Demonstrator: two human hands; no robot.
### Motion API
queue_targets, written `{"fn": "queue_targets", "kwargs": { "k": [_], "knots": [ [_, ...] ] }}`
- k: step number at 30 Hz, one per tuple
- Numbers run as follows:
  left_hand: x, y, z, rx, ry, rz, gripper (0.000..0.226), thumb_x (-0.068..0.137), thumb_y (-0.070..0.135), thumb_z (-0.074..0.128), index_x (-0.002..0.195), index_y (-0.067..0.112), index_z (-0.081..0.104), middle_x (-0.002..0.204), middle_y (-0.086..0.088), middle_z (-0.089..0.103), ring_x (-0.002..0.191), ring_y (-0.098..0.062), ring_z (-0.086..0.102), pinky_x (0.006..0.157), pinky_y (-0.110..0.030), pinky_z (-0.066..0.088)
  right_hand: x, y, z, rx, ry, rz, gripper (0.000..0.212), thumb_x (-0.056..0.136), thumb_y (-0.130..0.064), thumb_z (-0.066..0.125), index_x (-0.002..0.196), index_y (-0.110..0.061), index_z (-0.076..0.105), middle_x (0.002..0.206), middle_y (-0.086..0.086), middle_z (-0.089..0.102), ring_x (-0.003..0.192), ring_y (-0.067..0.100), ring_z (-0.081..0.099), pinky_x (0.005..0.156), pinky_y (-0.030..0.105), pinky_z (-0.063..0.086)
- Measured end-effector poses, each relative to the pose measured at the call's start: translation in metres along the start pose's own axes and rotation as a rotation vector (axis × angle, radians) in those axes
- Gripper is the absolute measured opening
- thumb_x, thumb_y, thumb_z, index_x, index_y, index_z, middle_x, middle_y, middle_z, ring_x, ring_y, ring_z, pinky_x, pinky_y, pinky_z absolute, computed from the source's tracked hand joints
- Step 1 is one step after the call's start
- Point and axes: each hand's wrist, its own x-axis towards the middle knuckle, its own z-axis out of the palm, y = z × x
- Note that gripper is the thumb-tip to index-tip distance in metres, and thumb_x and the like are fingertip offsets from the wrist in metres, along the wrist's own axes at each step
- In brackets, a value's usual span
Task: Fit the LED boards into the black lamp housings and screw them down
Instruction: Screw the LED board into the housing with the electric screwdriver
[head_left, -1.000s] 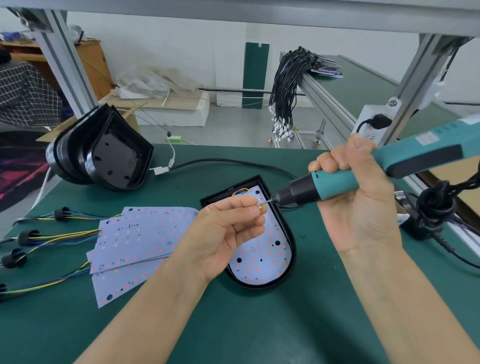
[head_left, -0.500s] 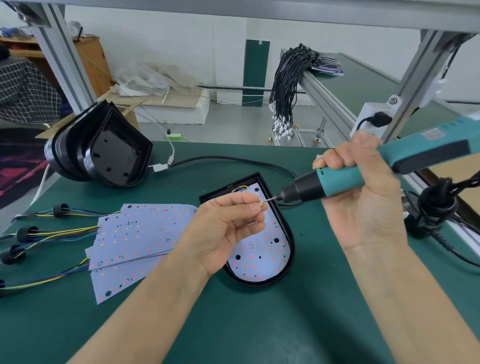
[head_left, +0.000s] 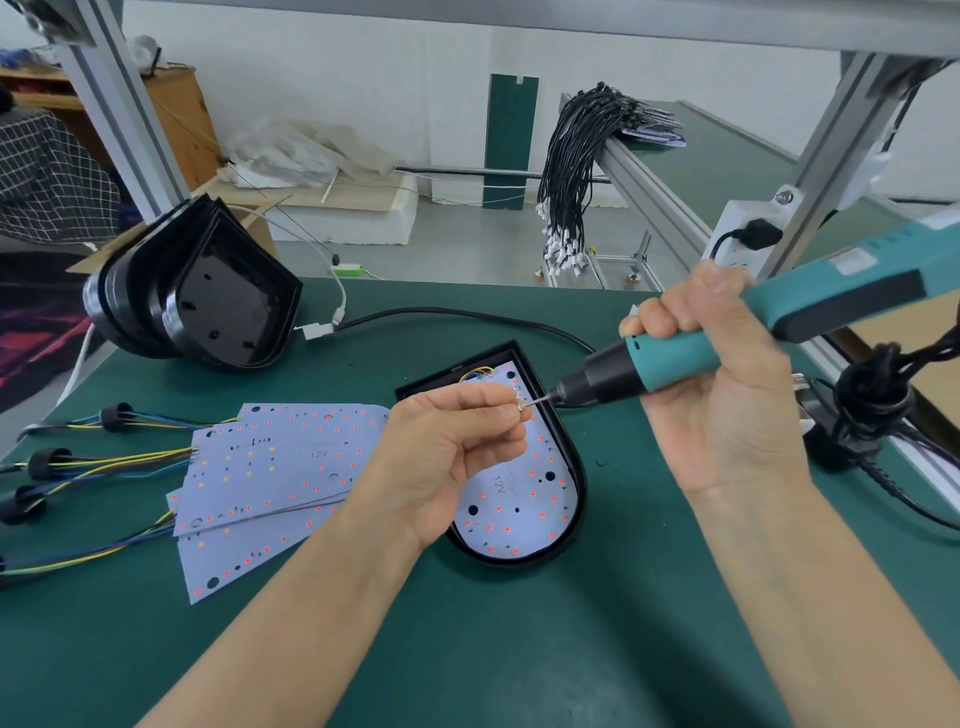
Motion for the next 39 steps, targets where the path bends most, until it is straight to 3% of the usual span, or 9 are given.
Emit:
{"fn": "queue_targets", "kwargs": {
  "k": [4, 9, 13, 17, 21, 25, 29, 39],
  "knots": [
    [-0.002, -0.001, 0.002, 0.120, 0.079, 0.127, 0.030, 0.077, -0.015, 0.065, 0.061, 0.009, 0.074, 0.069, -0.012, 0.071, 0.058, -0.018, 0.067, 0.056, -0.021, 0.055, -0.002, 0.002, -0.001, -0.007, -0.023, 0.001, 0.029, 0.084, -0.011, 0.059, 0.060, -0.024, 0.049, 0.058, -0.009, 0.045, 0.055, 0.010, 0.047, 0.069, 0.024, 0.047],
    [-0.003, -0.004, 0.007, 0.203, 0.141, 0.297, 0.022, 0.077, -0.016, 0.066, 0.071, 0.005, 0.071, 0.064, -0.006, 0.071, 0.059, -0.013, 0.066, 0.058, -0.021, 0.055, -0.004, 0.007, 0.002, 0.041, 0.084, -0.018, 0.025, 0.080, -0.015, 0.063, 0.060, -0.024, 0.050, 0.059, -0.009, 0.045, 0.055, 0.009, 0.048, 0.065, 0.022, 0.046],
    [-0.005, -0.004, 0.008, 0.260, 0.171, 0.371, 0.031, 0.076, -0.016, 0.067, 0.065, 0.012, 0.071, 0.063, -0.005, 0.070, 0.057, -0.013, 0.065, 0.059, -0.022, 0.056, -0.006, 0.010, -0.001, 0.029, 0.074, -0.049, 0.027, 0.085, -0.012, 0.060, 0.069, -0.019, 0.039, 0.063, -0.008, 0.044, 0.057, 0.010, 0.047, 0.068, 0.023, 0.045],
    [-0.002, -0.004, 0.011, 0.350, 0.183, 0.437, 0.036, 0.076, -0.015, 0.067, 0.061, 0.017, 0.071, 0.061, -0.001, 0.070, 0.056, -0.011, 0.063, 0.059, -0.020, 0.055, -0.007, 0.014, -0.002, 0.054, 0.102, -0.087, 0.026, 0.088, -0.013, 0.057, 0.070, -0.020, 0.040, 0.064, -0.008, 0.044, 0.058, 0.009, 0.046, 0.068, 0.023, 0.045],
    [-0.002, -0.007, 0.007, 0.461, 0.204, 0.433, 0.035, 0.077, -0.011, 0.068, 0.063, 0.022, 0.070, 0.064, 0.002, 0.071, 0.058, -0.009, 0.064, 0.062, -0.021, 0.055, -0.010, 0.021, -0.007, 0.053, 0.185, -0.059, 0.027, 0.087, -0.017, 0.060, 0.070, -0.020, 0.039, 0.064, -0.008, 0.042, 0.059, 0.009, 0.045, 0.068, 0.022, 0.044],
    [-0.001, -0.013, 0.007, 0.493, 0.245, 0.388, 0.033, 0.077, -0.008, 0.068, 0.063, 0.022, 0.070, 0.063, 0.005, 0.071, 0.058, -0.008, 0.063, 0.064, -0.024, 0.056, -0.013, 0.026, -0.011, 0.006, 0.164, -0.080, 0.027, 0.085, -0.018, 0.063, 0.073, -0.019, 0.039, 0.067, -0.007, 0.042, 0.061, 0.010, 0.047, 0.070, 0.023, 0.045],
    [0.001, -0.013, 0.010, 0.476, 0.271, 0.387, 0.034, 0.077, -0.009, 0.066, 0.063, 0.022, 0.069, 0.064, 0.003, 0.071, 0.058, -0.009, 0.063, 0.062, -0.022, 0.056, -0.012, 0.028, -0.009, -0.022, 0.150, -0.131, 0.024, 0.087, -0.016, 0.062, 0.073, -0.021, 0.042, 0.069, -0.005, 0.041, 0.061, 0.010, 0.048, 0.072, 0.023, 0.046],
    [0.006, -0.012, 0.008, 0.385, 0.241, 0.378, 0.030, 0.076, -0.007, 0.070, 0.065, 0.021, 0.070, 0.065, 0.002, 0.071, 0.061, -0.011, 0.064, 0.067, -0.026, 0.058, -0.005, 0.025, -0.009, 0.069, 0.201, -0.057, 0.025, 0.083, -0.019, 0.063, 0.072, -0.021, 0.041, 0.067, -0.006, 0.042, 0.060, 0.009, 0.048, 0.069, 0.022, 0.046]
  ]
}}
